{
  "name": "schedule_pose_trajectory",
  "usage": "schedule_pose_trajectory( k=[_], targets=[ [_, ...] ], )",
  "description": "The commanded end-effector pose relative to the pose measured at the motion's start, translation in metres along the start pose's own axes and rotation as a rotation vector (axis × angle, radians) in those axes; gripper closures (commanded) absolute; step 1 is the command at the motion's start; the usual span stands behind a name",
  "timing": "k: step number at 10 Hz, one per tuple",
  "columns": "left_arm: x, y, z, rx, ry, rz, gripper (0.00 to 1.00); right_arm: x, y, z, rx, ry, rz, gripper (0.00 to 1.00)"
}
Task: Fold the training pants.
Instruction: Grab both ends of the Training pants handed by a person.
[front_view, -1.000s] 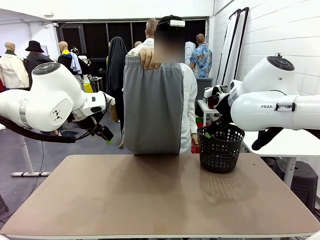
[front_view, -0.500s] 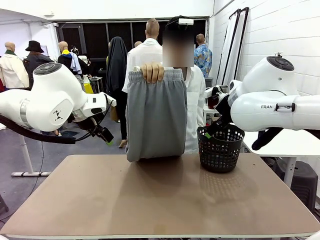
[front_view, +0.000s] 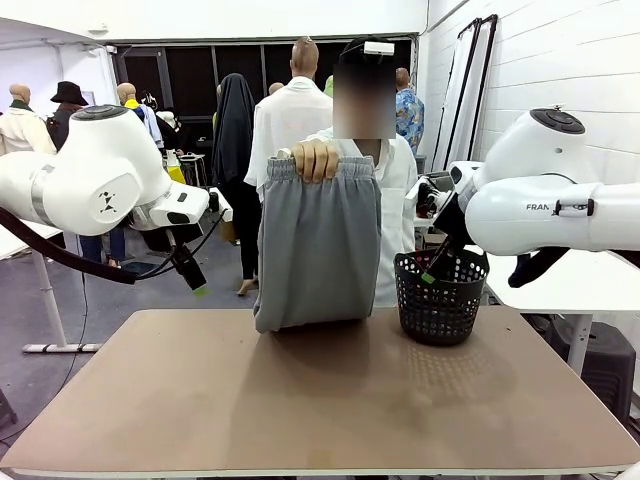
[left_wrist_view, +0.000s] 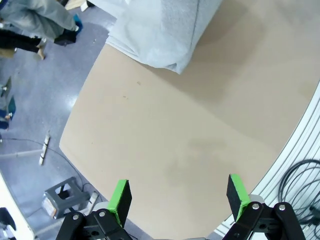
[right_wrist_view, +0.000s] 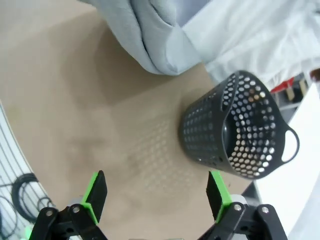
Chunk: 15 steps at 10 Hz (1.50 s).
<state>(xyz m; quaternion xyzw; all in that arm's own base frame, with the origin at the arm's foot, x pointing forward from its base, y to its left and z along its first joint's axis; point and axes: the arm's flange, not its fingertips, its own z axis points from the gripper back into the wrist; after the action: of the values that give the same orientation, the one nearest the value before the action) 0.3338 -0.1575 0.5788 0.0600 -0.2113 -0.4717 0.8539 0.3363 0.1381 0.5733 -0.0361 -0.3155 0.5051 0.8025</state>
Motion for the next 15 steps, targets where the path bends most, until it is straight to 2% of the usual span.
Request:
schedule_pose_trajectory(
  k=[1,5,6,11,13,15],
  targets=[
    [0.002,0.013,-0.017,-0.021,0.026,-0.061,0.0,-0.003,-0.012,-0.013,0.051,-0.016,0.093,0.0],
    [-0.005,0.016,-0.058,-0.063,0.056,-0.1,0.0,-0.008,-0.016,-0.04,0.075,0.02,0.139,0.0],
    [-0.008,0.02,-0.06,-0.074,0.046,-0.098,0.0,-0.007,-0.017,-0.043,0.047,0.038,0.117,0.0],
    [-0.003,0.014,-0.055,-0.072,0.068,-0.074,0.0,-0.01,-0.011,-0.035,0.067,0.032,0.117,0.0],
    [-0.003,0.034,-0.074,-0.079,-0.011,-0.113,0.0,-0.004,-0.025,-0.057,0.05,-0.08,0.18,0.0],
    [-0.008,0.04,-0.082,-0.084,-0.093,-0.126,0.0,-0.008,-0.03,-0.063,0.042,-0.184,0.235,0.0]
  ],
)
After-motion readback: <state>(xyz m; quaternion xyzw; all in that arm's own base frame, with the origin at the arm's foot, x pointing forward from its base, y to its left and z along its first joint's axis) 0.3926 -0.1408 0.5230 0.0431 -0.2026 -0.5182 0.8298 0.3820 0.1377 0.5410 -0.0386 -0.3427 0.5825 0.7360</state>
